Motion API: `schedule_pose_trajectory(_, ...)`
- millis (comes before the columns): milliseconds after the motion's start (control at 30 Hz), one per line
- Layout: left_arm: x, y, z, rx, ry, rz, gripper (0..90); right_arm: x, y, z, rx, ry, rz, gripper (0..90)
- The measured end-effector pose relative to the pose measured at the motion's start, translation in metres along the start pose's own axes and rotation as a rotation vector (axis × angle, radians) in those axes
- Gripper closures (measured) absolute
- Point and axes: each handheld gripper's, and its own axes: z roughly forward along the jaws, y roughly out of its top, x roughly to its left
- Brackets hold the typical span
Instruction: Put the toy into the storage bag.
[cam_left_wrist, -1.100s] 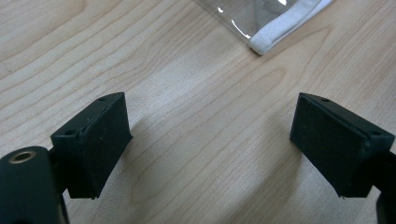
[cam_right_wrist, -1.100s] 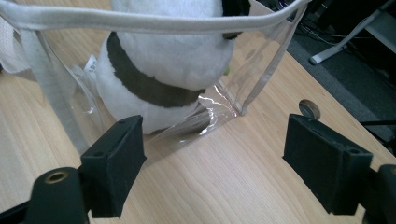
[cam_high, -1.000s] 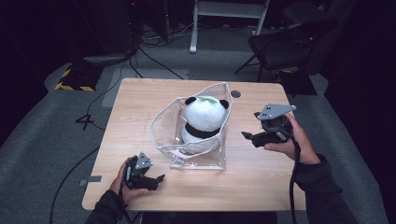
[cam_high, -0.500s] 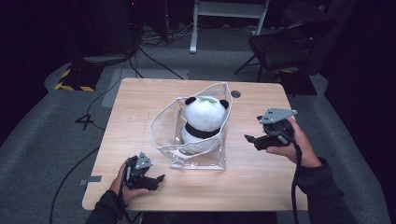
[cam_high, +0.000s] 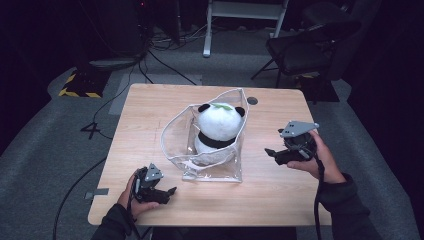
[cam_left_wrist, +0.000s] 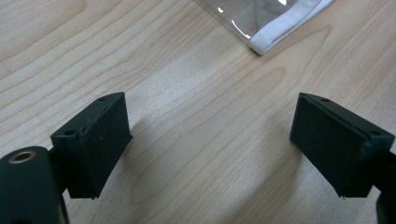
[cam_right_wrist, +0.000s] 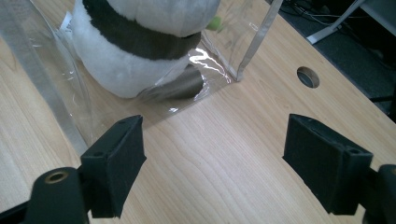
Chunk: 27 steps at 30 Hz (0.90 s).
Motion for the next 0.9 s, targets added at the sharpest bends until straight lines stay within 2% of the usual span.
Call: schedule_pose_trajectory(900, 0.000, 0.000, 0.000, 0.000, 0.000, 0.000, 12.2, 0.003, -0.033, 0.014, 0.048, 0.014, 0.012, 20.7)
